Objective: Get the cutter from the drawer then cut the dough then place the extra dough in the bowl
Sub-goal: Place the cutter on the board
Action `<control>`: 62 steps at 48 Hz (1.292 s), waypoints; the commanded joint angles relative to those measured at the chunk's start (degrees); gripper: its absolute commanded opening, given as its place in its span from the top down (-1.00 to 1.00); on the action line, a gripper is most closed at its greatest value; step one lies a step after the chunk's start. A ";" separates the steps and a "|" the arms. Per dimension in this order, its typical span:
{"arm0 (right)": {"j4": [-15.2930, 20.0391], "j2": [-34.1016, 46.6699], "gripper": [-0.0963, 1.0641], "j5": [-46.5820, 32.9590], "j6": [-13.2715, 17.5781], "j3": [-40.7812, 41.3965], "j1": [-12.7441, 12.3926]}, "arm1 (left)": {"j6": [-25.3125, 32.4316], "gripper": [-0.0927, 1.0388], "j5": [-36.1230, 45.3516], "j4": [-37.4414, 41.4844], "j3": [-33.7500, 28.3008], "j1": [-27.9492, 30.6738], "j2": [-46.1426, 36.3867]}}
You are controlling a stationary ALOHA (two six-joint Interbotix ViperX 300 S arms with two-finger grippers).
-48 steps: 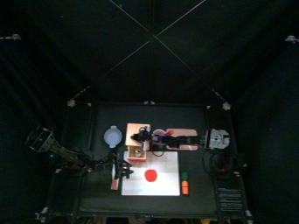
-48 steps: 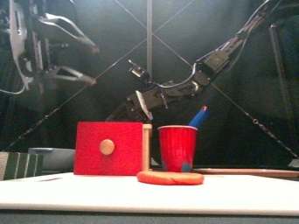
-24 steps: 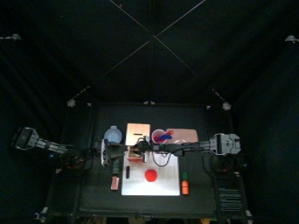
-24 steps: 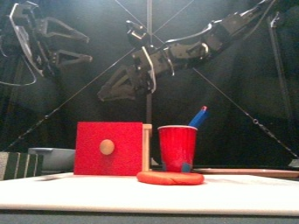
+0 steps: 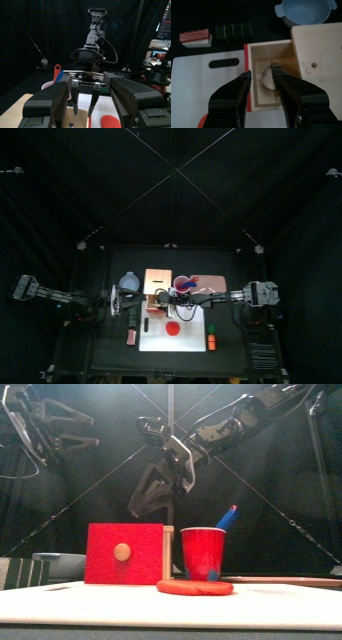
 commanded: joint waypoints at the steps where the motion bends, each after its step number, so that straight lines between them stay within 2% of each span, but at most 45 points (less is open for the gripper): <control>1: -0.53 -1.93 -0.49 3.52 -0.18 -2.64 -0.35 | 0.18 -0.73 -0.44 0.79 -0.44 0.00 0.00; 12: -3.25 0.00 -0.49 5.45 -0.09 -4.66 -0.62 | 0.00 -0.73 -0.44 2.37 0.70 0.00 -0.09; 29: -4.92 2.90 -0.49 5.89 -0.26 -6.50 -2.11 | 0.00 -0.73 -0.44 3.34 1.05 -2.11 -0.09; 37: -7.12 3.69 -0.49 5.89 -0.18 -6.50 -2.11 | 0.09 -0.73 -0.53 4.66 1.49 -2.20 -0.09; 62: -7.29 5.98 -0.48 5.98 -0.09 -6.94 -2.81 | -0.35 -0.73 -0.53 6.06 1.49 -2.37 -0.09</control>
